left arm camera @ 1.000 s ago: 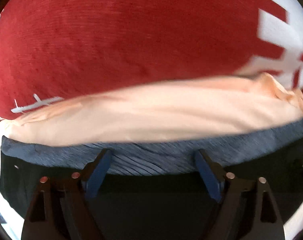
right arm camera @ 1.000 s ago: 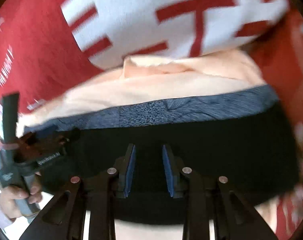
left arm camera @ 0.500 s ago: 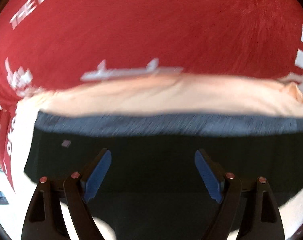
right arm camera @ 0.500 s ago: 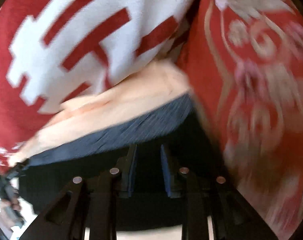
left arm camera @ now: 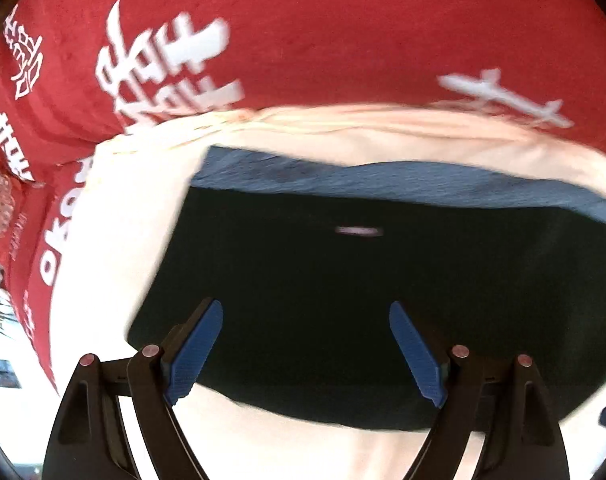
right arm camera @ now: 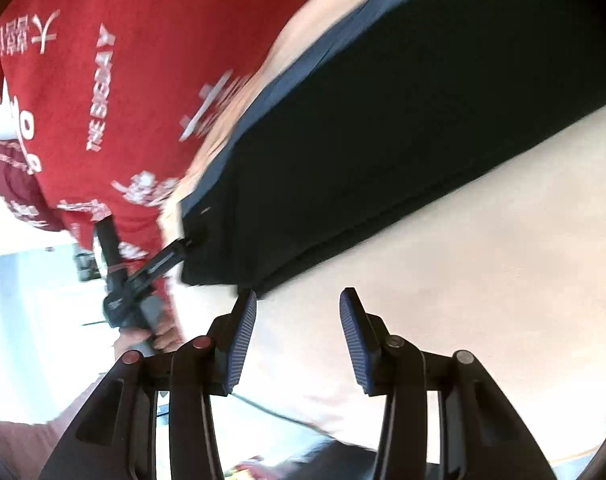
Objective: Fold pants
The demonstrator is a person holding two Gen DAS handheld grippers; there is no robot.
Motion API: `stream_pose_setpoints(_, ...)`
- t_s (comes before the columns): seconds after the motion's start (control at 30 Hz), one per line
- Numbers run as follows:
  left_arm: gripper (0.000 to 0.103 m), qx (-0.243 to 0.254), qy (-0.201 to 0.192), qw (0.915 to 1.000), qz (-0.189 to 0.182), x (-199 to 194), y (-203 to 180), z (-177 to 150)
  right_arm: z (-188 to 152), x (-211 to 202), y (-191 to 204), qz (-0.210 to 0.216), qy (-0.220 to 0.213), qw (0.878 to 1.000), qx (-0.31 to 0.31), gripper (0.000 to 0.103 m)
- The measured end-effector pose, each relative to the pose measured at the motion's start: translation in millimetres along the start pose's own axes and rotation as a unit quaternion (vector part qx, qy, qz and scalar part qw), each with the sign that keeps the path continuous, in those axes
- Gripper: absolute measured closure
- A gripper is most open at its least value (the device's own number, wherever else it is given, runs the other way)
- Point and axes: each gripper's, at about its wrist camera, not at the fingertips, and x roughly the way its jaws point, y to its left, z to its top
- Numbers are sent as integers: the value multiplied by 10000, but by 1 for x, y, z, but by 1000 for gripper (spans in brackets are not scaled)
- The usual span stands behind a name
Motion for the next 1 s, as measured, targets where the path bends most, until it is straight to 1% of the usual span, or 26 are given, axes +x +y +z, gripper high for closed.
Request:
stream_pose_setpoints(0.07, 15, 83, 173, 9998, 36, 24, 19, -3, -12, 30, 11, 177, 33, 9998, 70, 56)
stream_pose_setpoints(0.1, 14, 96, 128, 9997, -204, 32, 28, -7, -14, 40, 12, 235, 54, 9996, 131, 56)
stream_pose_setpoints(0.13, 9, 106, 30, 9994, -319, 35, 34, -7, -14, 57, 16, 315, 67, 9993, 203, 56)
stream_pose_setpoints(0.17, 7, 169, 3, 9992, -361, 39, 37, -8, -13, 65, 17, 355, 69, 9991, 219, 56)
stream_pose_setpoints(0.2, 7, 174, -2, 9988, -467, 42, 41, -8, -9, 86, 27, 309, 83, 9992, 221, 56)
stream_pose_setpoints(0.23, 5, 126, 3, 9983, -562, 47, 45, -7, -10, 96, 29, 229, 95, 9994, 260, 56)
stream_pose_setpoints(0.3, 1, 136, -38, 9979, -636, 55, 53, -6, -12, 98, 27, 274, 49, 9989, 365, 56)
stream_pose_setpoints(0.37, 0, 173, -71, 9973, -709, 61, 58, -7, -9, 106, 29, 349, -67, 9983, 466, 56)
stream_pose_setpoints(0.4, 0, 180, -67, 9970, -750, 62, 61, -6, -9, 101, 23, 379, -109, 9979, 517, 56)
stream_pose_setpoints(0.43, 0, 199, -48, 9967, -784, 63, 63, -5, -5, 104, 24, 438, -177, 9968, 643, 58)
stream_pose_setpoints(0.47, 0, 213, -30, 9966, -800, 62, 61, -5, -1, 97, 20, 443, -223, 9962, 718, 66)
stream_pose_setpoints(0.5, 0, 234, -22, 9963, -822, 62, 62, -5, 3, 94, 20, 341, -254, 9963, 751, 92)
stream_pose_setpoints(0.53, 0, 259, -30, 9962, -836, 58, 58, -5, 10, 95, 26, 30, -249, 9973, 694, 94)
stream_pose_setpoints(0.6, 0, 293, -96, 9958, -860, 58, 58, -6, 7, 80, 40, -177, -361, 9988, 272, 94)
stream_pose_setpoints(0.63, 0, 321, -138, 9959, -840, 58, 58, -7, 2, 76, 47, -393, -390, 9985, -5, 94)
stream_pose_setpoints(0.67, 0, 336, -159, 9959, -820, 50, 55, -10, -4, 75, 49, -564, -410, 9974, -152, 94)
stream_pose_setpoints(0.7, 0, 342, -152, 9961, -798, 46, 54, -11, -12, 77, 46, -788, -390, 9959, -217, 94)
stream_pose_setpoints(0.77, 0, 351, -42, 9968, -722, 40, 53, -10, -21, 85, 28, -1077, -298, 9936, -182, 95)
stream_pose_setpoints(0.8, 0, 367, -10, 9973, -641, 36, 53, -10, -23, 88, 21, -1054, -297, 9939, -113, 95)
stream_pose_setpoints(0.83, 0, 374, -3, 9977, -572, 28, 52, -11, -24, 86, 17, -922, -372, 9950, -29, 95)
stream_pose_setpoints(0.87, 0, 357, -38, 9976, -592, 19, 52, -12, -24, 83, 18, -942, -355, 9949, -21, 94)
stream_pose_setpoints(0.9, 0, 331, -98, 9974, -637, 8, 50, -14, -24, 80, 18, -1005, -323, 9944, -58, 84)
stream_pose_setpoints(0.93, 0, 344, -146, 9971, -665, 0, 47, -14, -25, 74, 20, -1207, -256, 9923, -123, 76)
stream_pose_setpoints(0.97, 0, 387, -216, 9961, -760, -12, 40, -15, -26, 63, 23, -1457, -240, 9887, -262, 76)
stream_pose_setpoints(1.0, 0, 446, -284, 9948, -869, -22, 31, -17, -27, 53, 25, -1595, -275, 9860, -391, 76)
